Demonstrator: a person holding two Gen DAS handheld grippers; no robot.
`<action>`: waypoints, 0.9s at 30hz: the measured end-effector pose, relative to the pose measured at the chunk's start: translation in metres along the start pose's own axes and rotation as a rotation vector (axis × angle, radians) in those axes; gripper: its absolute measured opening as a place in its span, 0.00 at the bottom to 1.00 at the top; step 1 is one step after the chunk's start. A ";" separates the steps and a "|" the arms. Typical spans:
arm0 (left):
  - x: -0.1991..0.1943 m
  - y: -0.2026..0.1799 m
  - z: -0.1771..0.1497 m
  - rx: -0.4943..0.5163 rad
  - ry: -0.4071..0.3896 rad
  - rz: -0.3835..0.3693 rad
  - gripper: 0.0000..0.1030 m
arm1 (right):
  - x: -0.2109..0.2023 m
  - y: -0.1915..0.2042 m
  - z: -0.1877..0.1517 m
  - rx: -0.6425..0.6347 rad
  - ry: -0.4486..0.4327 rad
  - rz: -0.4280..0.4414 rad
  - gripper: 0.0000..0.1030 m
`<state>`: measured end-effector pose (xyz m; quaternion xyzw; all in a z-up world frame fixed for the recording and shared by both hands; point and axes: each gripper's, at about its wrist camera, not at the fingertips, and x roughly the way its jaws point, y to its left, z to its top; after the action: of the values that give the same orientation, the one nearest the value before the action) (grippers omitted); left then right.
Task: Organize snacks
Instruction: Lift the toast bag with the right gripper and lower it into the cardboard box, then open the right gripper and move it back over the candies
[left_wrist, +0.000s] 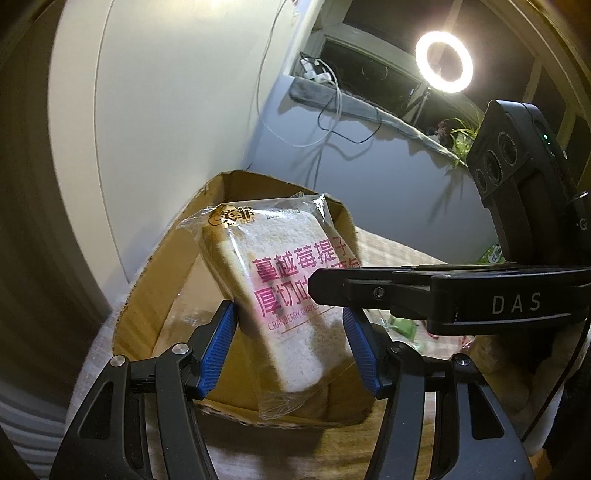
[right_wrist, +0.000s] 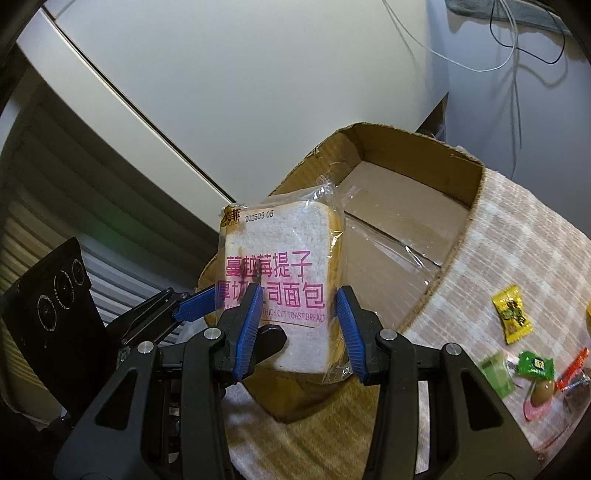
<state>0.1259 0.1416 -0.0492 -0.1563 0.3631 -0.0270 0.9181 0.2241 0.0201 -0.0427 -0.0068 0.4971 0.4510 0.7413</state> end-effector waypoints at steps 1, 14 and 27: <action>0.001 0.001 0.000 -0.002 0.004 0.002 0.56 | 0.003 -0.001 0.001 0.002 0.005 0.001 0.43; 0.009 0.010 -0.003 -0.017 0.029 0.025 0.56 | 0.009 0.003 0.000 -0.014 0.006 -0.039 0.43; -0.013 0.002 -0.009 -0.007 -0.004 0.042 0.56 | -0.028 0.003 -0.016 -0.034 -0.054 -0.090 0.43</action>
<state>0.1098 0.1434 -0.0474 -0.1519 0.3643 -0.0063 0.9188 0.2076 -0.0041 -0.0288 -0.0293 0.4683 0.4255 0.7738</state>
